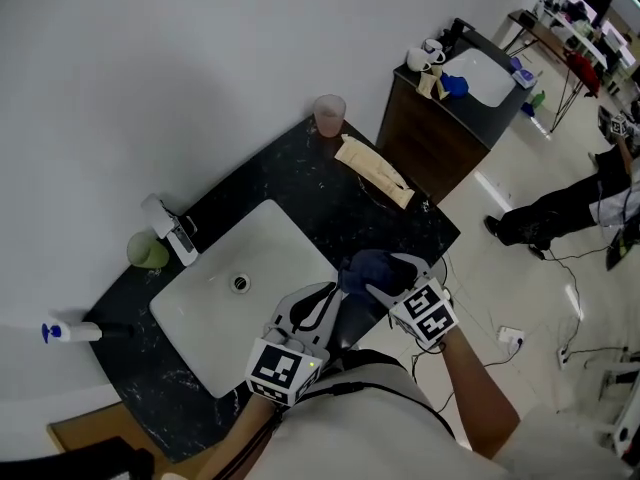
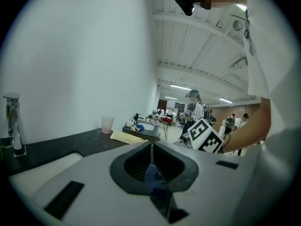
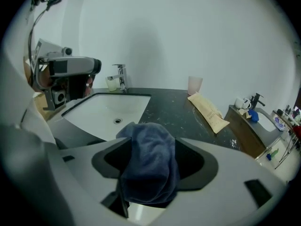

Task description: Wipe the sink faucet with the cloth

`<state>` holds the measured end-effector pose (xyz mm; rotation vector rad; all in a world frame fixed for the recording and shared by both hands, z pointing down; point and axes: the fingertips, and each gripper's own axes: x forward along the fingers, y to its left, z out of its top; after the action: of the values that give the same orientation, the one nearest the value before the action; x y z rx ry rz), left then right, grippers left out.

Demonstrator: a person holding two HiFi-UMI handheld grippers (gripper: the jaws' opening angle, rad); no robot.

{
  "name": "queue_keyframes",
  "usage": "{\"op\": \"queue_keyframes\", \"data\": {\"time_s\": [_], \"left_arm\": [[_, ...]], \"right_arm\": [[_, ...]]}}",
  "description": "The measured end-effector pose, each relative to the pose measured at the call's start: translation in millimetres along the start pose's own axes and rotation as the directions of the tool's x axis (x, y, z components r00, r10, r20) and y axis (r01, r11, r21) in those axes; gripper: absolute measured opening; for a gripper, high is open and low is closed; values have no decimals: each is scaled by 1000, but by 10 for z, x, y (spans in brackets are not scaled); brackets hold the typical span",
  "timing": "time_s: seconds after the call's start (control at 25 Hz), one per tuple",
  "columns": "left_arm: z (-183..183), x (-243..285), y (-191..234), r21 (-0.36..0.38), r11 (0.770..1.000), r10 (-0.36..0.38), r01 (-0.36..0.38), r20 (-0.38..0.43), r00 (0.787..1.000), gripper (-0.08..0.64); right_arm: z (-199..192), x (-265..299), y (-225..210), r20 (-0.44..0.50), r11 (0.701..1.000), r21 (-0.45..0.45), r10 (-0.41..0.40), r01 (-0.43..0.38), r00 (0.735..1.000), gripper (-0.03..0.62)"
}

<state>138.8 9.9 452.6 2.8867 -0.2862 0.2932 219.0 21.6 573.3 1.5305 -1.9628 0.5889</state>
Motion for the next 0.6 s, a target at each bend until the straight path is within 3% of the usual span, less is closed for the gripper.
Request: {"op": "queue_keyframes", "data": {"time_s": [0.24, 0.36, 0.44, 0.6], "left_arm": [[-126, 137, -125, 27, 998, -52, 53, -41, 998, 11], [-118, 173, -154, 19, 998, -62, 62, -43, 997, 11], [-109, 181, -160, 19, 998, -62, 63, -40, 997, 11], [-98, 159, -133, 13, 999, -41, 42, -36, 999, 11]], "right_arm": [[-130, 131, 83, -81, 1000, -15, 14, -15, 997, 273], [-226, 214, 31, -100, 1000, 24, 6, -3, 995, 264], [-231, 213, -14, -121, 1000, -4, -17, 17, 992, 129], [-234, 202, -23, -142, 998, -58, -22, 13, 990, 90]]}}
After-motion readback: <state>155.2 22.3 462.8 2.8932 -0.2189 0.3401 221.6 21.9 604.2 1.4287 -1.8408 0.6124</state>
